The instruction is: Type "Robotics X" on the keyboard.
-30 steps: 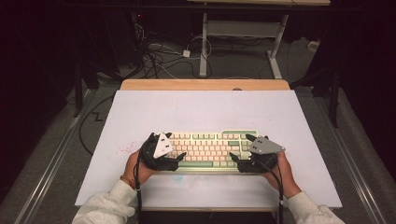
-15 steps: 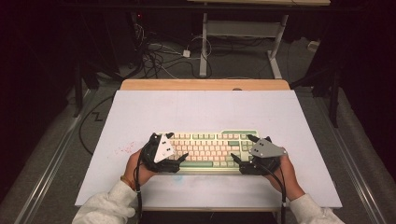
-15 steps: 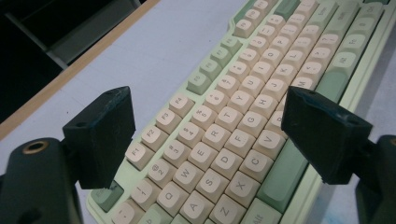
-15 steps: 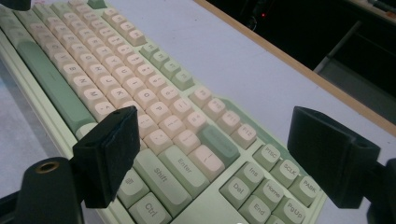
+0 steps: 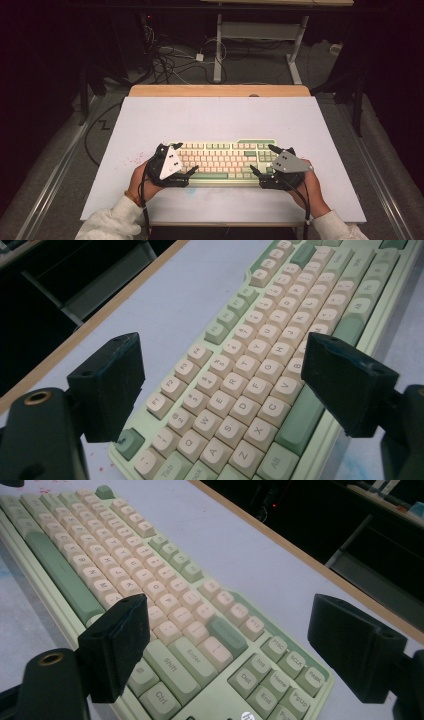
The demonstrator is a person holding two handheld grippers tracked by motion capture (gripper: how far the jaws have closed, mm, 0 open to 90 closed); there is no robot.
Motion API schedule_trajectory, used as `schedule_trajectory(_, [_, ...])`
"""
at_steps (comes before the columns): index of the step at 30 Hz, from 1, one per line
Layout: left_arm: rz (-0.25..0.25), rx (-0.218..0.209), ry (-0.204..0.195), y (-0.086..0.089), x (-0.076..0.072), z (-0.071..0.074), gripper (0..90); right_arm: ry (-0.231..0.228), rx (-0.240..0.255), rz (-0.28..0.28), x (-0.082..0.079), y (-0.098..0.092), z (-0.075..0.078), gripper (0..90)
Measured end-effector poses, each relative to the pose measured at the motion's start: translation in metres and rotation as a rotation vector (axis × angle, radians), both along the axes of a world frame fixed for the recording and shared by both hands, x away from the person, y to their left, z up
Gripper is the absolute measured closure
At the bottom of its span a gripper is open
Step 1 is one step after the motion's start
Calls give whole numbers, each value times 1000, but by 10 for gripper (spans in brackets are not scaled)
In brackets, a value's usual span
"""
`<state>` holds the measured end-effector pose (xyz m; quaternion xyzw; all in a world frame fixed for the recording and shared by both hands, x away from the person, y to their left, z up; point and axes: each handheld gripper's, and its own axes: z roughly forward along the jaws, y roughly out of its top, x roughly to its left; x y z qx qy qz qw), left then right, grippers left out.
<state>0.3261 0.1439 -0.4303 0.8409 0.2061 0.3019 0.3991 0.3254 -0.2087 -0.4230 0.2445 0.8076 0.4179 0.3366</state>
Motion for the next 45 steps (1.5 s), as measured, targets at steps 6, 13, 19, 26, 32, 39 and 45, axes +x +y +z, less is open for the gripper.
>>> schedule_trajectory(6, [6,3,-13,3,-4,1,168,-13,-10,-8,-3,0,0,176])
schedule_trajectory(13, [-2,17,-18,6,-8,0,168,-23,-18,-3,-7,-1,1,174])
schedule_trajectory(19, [-4,17,-23,8,-11,-1,162,-23,-14,-6,-10,-4,1,174])
schedule_trajectory(26, [-3,20,-24,11,-15,-1,146,-21,-16,-9,-14,-8,1,174])
schedule_trajectory(32, [2,19,-26,16,-19,-1,146,-25,-12,-15,-17,-11,2,174])
schedule_trajectory(39, [12,20,-23,24,-22,-2,146,-30,-9,-22,-20,-17,3,174])
schedule_trajectory(45, [21,28,-18,30,-26,-4,146,-33,-6,-34,-23,-24,3,173])
